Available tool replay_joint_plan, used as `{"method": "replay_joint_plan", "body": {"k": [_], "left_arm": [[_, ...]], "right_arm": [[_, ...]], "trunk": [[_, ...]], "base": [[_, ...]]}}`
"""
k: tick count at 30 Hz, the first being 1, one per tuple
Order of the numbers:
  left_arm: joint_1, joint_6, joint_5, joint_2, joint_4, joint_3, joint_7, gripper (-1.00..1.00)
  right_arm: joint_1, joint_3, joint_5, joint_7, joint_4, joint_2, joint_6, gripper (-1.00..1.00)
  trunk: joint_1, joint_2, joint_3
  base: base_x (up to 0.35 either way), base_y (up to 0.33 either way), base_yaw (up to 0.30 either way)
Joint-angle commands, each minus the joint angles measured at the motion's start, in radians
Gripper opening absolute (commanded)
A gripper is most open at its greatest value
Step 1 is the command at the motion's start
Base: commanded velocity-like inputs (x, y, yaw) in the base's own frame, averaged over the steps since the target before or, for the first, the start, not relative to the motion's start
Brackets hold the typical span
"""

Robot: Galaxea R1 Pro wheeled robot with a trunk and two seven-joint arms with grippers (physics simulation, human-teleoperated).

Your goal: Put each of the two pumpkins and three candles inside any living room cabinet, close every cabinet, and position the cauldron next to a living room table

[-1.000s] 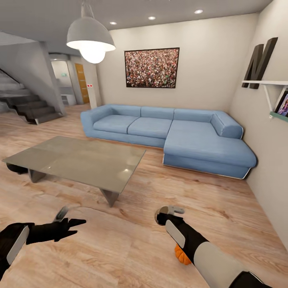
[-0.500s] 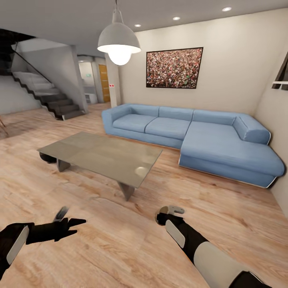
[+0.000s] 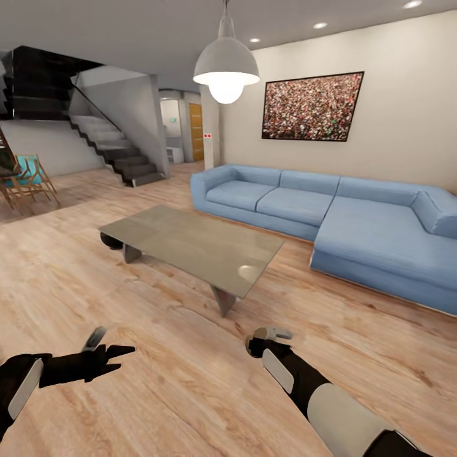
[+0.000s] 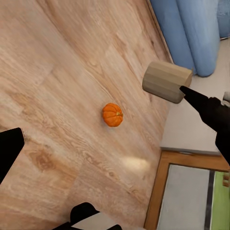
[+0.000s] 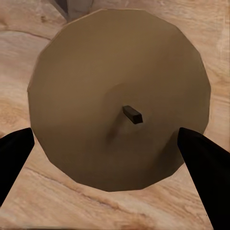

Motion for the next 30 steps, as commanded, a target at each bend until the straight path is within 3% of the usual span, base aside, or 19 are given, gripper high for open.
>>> {"method": "replay_joint_plan", "body": {"k": [1, 19, 30], "left_arm": [[0.0, 0.0, 0.0, 0.0, 0.0, 0.0, 0.0, 1.0], [0.0, -0.002, -0.006, 0.0, 0.002, -0.002, 0.015, 1.0], [0.0, -0.002, -0.005, 0.0, 0.006, 0.0, 0.224, 1.0]], "right_arm": [[0.0, 0.001, 0.002, 0.0, 0.0, 0.0, 0.0, -1.0], [0.0, 0.005, 0.002, 0.003, 0.008, 0.0, 0.007, -1.0], [0.0, 0.004, 0.002, 0.001, 0.009, 0.004, 0.102, -1.0]], "trunk": [[0.0, 0.0, 0.0], [0.0, 0.0, 0.0], [0.0, 0.0, -0.005]], "base": [[0.0, 0.0, 0.283], [0.0, 0.0, 0.283], [0.0, 0.0, 0.283]]}}
